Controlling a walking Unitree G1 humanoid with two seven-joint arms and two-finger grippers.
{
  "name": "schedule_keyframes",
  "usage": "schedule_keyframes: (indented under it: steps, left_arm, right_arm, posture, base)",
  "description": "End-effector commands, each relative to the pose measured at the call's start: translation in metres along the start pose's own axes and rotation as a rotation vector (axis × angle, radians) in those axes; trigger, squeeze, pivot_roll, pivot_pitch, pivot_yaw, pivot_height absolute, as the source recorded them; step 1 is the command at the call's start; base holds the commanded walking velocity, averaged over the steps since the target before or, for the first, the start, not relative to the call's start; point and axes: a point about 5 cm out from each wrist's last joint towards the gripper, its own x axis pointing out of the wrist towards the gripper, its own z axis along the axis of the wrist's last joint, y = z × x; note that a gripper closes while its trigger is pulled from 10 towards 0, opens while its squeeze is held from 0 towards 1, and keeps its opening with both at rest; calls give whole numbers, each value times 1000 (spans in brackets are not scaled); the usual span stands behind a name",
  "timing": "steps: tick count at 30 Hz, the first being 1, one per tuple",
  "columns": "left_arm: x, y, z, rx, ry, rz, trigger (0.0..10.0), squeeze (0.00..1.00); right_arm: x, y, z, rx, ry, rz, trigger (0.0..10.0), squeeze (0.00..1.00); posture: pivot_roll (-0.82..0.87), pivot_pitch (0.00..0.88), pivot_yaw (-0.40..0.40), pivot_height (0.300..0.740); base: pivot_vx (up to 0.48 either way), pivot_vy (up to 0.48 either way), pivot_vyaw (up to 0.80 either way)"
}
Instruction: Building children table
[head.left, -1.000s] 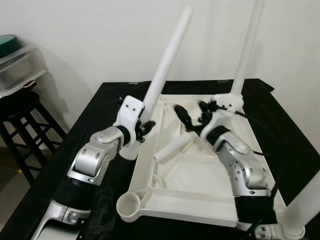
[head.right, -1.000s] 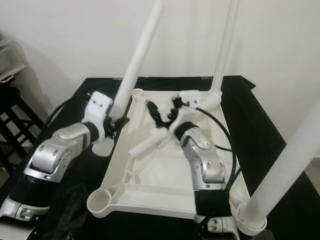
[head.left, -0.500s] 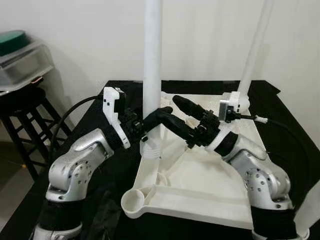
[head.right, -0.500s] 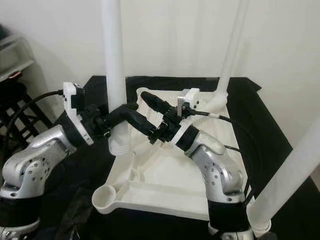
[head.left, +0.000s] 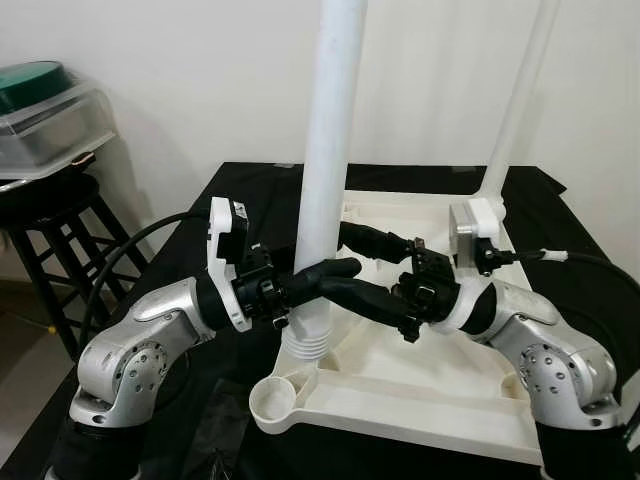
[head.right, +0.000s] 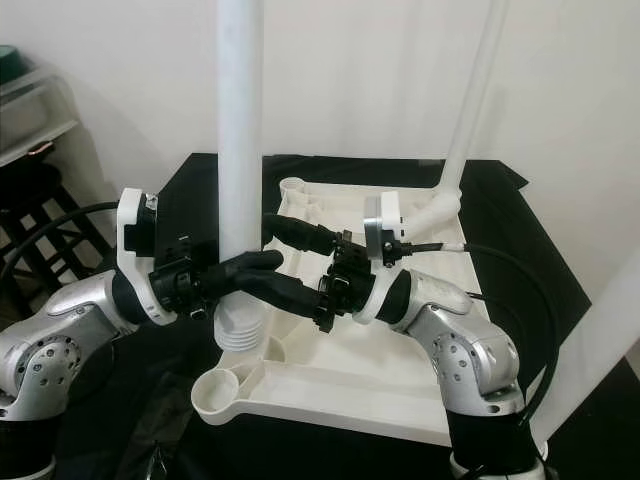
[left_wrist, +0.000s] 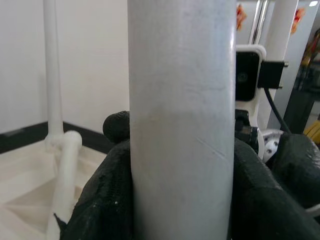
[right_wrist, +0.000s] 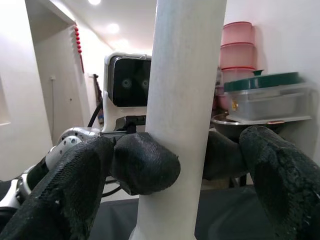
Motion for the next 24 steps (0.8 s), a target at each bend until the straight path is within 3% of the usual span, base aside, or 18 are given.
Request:
schedule_keyframes:
  steps: [1, 6, 11, 17, 24]
  left_arm:
    - [-1, 10, 16, 60, -77, 66, 10000, 0]
    - [-1, 17, 28, 75, -137, 107, 10000, 0]
    - [-1, 20, 32, 93, -164, 139, 10000, 0]
    - [-2, 21, 32, 99, -158, 149, 10000, 0]
    - [4, 19, 16, 106, -98, 145, 10000, 0]
  right_arm:
    - [0, -2, -9, 11, 37, -25, 10000, 0]
    - [-2, -13, -15, 7, 62, -126, 10000, 0]
    - [-3, -13, -22, 5, 105, -131, 10000, 0]
    - [-2, -13, -25, 4, 117, -141, 10000, 0]
    - [-1, -21, -23, -19, 89, -212, 10000, 0]
  posture:
    - [-10, 0, 12, 740]
    - [-11, 0, 17, 740]
    - [-10, 0, 17, 740]
    - [-7, 0, 15, 740]
    - [-11, 0, 18, 740]
  base:
    - [0, 0, 0]
    - [0, 0, 0]
    - [0, 0, 0]
    - [0, 0, 0]
    - [0, 0, 0]
